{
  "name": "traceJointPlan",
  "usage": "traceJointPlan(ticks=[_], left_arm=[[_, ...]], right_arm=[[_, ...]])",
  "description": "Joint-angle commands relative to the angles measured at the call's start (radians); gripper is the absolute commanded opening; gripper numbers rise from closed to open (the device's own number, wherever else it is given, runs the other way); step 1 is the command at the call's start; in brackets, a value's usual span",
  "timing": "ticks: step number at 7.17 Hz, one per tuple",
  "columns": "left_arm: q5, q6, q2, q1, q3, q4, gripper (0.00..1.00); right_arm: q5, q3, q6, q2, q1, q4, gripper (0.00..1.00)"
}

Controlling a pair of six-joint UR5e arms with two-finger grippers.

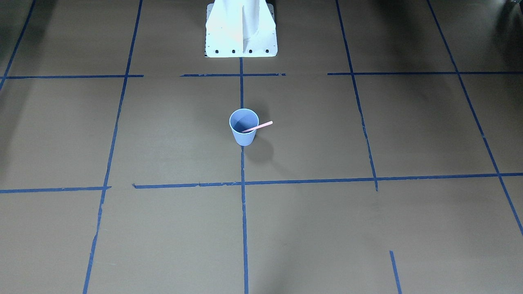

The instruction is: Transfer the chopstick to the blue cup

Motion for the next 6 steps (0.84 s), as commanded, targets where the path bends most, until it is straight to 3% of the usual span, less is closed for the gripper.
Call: traceJointPlan(ticks=[1,6], left_arm=[[-0.052,0.005,0.004,-0.001,-0.009,-0.004,1.00],[0.020,0.009,0.028,-0.001,0.006,-0.004,1.00]], right_arm=[[0.003,0.009,0.027,0.001,0.000,-0.006,1.00],[0.008,0.009,0.027,0.004,0.023,-0.049,1.00]])
